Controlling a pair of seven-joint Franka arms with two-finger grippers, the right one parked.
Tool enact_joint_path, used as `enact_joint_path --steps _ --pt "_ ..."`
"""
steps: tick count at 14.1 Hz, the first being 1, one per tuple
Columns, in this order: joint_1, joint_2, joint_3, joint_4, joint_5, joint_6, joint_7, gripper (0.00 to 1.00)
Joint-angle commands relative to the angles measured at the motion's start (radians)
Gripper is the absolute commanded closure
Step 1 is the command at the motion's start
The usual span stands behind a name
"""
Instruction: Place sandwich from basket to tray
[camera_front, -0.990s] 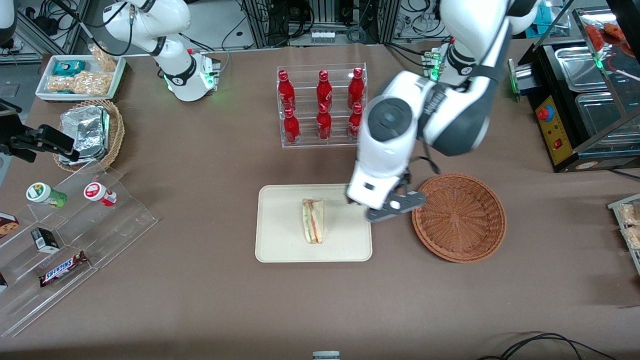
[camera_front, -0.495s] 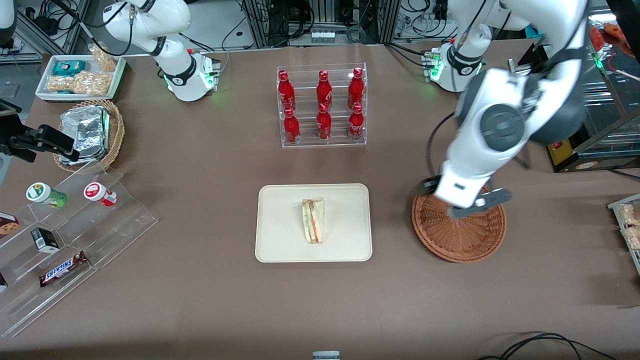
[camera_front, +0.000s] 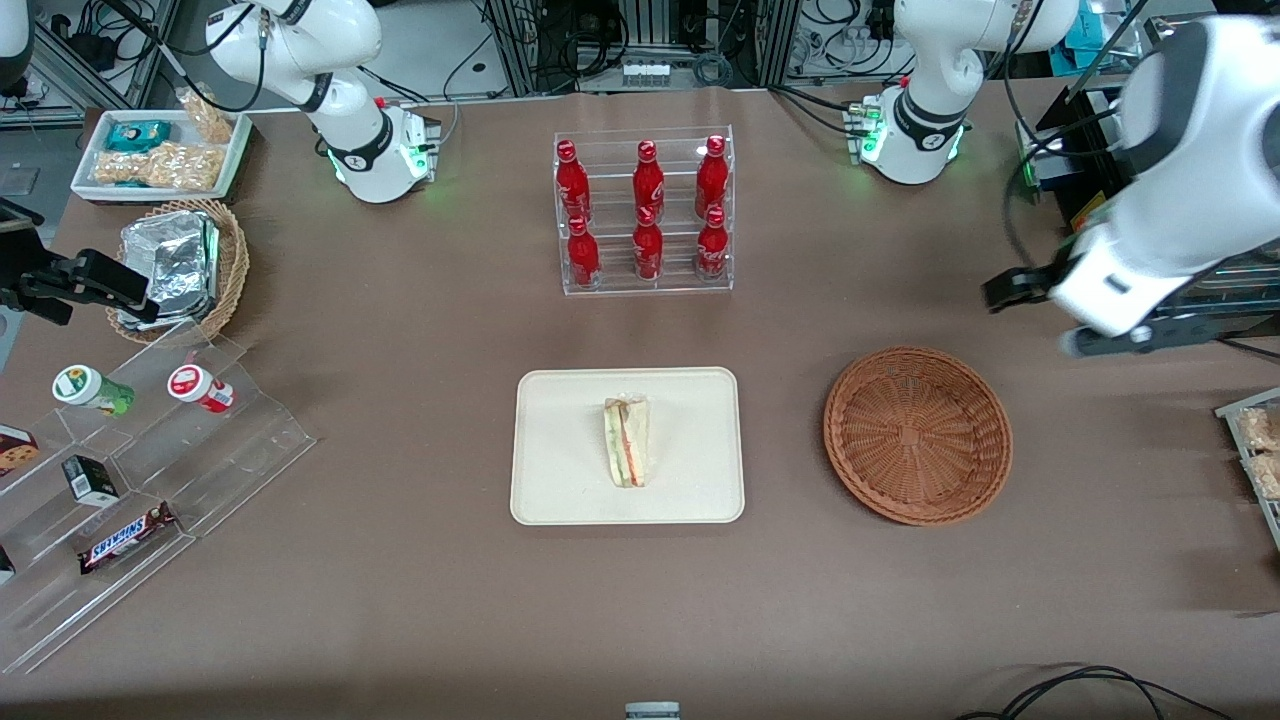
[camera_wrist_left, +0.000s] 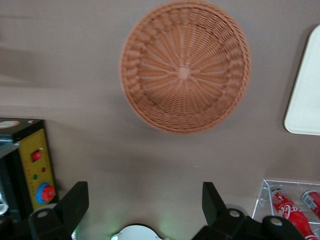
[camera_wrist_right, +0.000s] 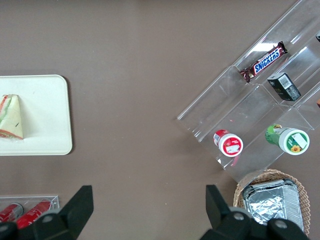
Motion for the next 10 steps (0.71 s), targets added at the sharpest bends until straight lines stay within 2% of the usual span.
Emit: enact_joint_path --steps 1,2,4,10 --pt "0.106 -0.037 -0.075 -0.002 0.005 -0.005 0.052 0.00" --pt "0.155 -0.037 -0.127 0.010 0.005 -0.005 0.070 0.00" --pt "0.200 -0.037 -0.169 0.019 0.009 0.006 0.080 0.00" --pt "0.188 -0.023 -0.111 0.075 0.000 0.055 0.133 0.00"
